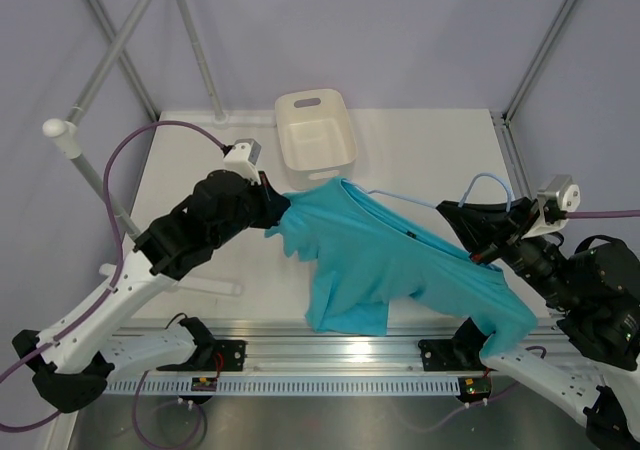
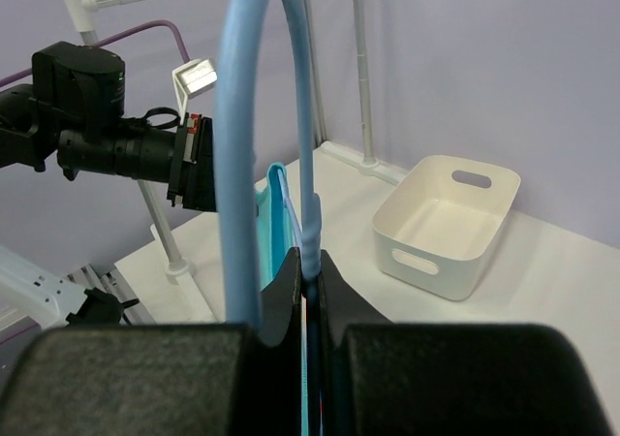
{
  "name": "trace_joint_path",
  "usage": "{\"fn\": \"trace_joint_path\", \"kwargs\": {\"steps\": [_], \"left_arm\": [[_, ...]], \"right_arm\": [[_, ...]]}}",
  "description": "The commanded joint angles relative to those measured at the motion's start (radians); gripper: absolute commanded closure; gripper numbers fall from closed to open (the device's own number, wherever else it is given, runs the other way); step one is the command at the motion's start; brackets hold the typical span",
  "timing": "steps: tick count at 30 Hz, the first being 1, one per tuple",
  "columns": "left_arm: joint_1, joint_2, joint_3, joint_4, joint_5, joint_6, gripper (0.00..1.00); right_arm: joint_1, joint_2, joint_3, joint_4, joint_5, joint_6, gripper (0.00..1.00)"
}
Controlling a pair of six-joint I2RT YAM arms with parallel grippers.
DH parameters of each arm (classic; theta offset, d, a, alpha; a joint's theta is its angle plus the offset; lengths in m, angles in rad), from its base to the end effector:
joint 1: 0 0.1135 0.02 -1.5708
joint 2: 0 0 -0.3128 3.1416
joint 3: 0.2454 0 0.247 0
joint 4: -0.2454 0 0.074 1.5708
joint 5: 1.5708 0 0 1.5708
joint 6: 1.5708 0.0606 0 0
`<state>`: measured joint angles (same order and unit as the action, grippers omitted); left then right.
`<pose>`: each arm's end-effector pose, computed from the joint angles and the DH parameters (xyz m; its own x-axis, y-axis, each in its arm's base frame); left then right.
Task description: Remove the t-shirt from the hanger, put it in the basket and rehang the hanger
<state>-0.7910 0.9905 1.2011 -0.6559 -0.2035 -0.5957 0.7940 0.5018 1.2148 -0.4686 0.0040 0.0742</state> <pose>0.1427 -0.1269 0.4264 -0.5695 -0.2056 -0.7959 0.3004 0.8492 -0.4343 0.0130 0.0129 0.4986 0.1165 0.2243 -0.9675 -0.7211 0.6890 0.0729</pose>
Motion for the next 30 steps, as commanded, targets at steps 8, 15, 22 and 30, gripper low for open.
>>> {"fn": "trace_joint_path", "kwargs": {"steps": [8, 15, 22, 30], "left_arm": [[0.127, 0.060, 0.002, -0.197, -0.275, 0.030, 1.00], [0.153, 0.054, -0.026, -0.131, -0.160, 0.057, 1.00], [0.153, 0.048, -0.044, 0.087, 0.135, 0.135, 0.93], [0.153, 0.111, 0.014, 0.107, 0.321, 0.241, 0.02]], "right_arm": [[-0.001, -0.065, 0.092, 0.262, 0.151, -0.054, 1.00], [-0.001, -0.098, 0.051, 0.246, 0.148, -0.066, 1.00], [-0.001, -0.097, -0.155, 0.520, 0.057, -0.132, 1.00], [-0.002, 0.095, -0.270, 0.720, 0.077, -0.180, 1.00]]}}
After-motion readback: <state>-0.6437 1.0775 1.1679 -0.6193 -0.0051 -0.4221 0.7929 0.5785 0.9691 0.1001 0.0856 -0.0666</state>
